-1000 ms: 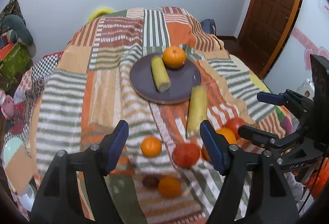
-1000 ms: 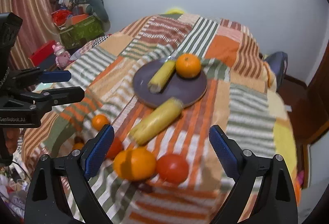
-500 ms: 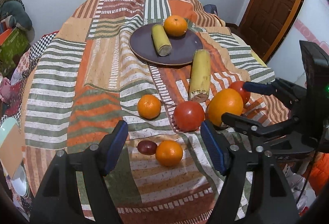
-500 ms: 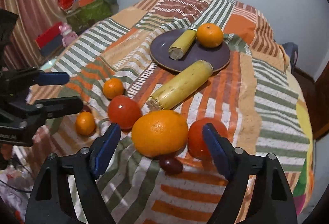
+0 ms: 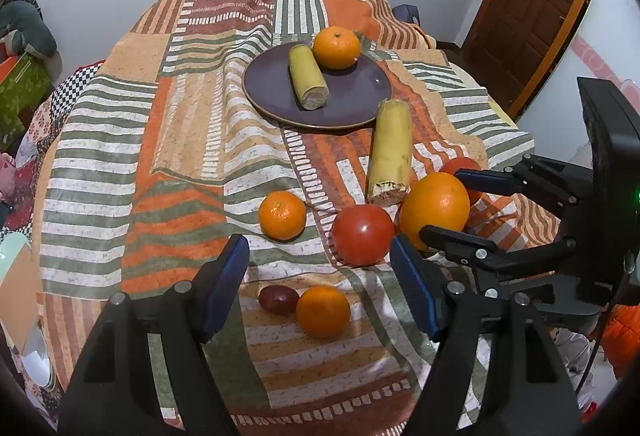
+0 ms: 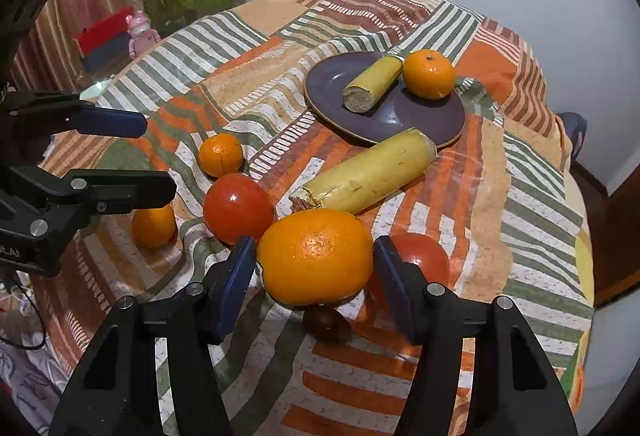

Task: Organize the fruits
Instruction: 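Move both tools back toward the remaining fruit and grasp another orange with the right tool, then grasp the second corn cob with the left tool while the right tool holds the orange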

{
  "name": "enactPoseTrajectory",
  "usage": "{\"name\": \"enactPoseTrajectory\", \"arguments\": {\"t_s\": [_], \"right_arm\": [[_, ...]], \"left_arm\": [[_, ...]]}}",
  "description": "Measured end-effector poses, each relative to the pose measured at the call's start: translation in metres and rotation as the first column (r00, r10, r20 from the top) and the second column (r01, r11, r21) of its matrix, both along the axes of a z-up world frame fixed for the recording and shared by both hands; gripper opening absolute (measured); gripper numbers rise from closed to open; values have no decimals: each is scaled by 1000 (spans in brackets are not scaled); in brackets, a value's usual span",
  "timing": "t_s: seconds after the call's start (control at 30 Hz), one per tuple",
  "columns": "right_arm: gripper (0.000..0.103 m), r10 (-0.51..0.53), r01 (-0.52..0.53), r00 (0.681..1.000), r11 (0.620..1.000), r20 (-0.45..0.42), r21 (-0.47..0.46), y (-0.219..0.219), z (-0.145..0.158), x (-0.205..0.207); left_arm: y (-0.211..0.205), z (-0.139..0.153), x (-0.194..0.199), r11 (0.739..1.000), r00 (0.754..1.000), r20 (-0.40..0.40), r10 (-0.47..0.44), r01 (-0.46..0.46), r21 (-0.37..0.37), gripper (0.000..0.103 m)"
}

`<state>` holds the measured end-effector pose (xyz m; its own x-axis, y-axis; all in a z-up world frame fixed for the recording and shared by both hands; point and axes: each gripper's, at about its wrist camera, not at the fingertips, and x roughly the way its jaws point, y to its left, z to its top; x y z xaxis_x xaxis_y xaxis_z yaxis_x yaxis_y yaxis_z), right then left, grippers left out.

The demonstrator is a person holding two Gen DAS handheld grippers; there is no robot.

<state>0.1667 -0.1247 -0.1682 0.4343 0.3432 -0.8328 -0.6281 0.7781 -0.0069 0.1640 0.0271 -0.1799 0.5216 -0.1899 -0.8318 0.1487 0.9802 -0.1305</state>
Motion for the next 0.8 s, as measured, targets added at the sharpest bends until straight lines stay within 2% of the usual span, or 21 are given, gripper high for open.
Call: {"name": "enactPoseTrajectory", "arguments": {"t_s": [0.27, 0.4, 0.53, 0.63, 0.8], "right_arm": [[56, -41, 42, 999, 995, -7, 93, -14, 17, 6], [56, -89, 84, 996, 986, 30, 146, -32, 38, 14], [56, -147, 133, 986, 978, 74, 161, -51, 52, 27], [56, -196, 183, 978, 970, 68, 161, -66, 50, 40], [56, -239, 233, 970, 965, 37, 120, -82, 29, 57]], "left_arm": [[-6, 4, 7, 1000, 1000, 8, -13, 13, 4, 73], [-14, 7, 17, 1000, 1000, 10, -27, 27, -1, 73], [-30, 4, 32, 997, 998, -1, -66, 66, -27, 73], [-41, -4, 46, 996, 996, -24, -83, 82, -48, 72], [-61, -14, 69, 992, 991, -53, -121, 118, -52, 59]]}}
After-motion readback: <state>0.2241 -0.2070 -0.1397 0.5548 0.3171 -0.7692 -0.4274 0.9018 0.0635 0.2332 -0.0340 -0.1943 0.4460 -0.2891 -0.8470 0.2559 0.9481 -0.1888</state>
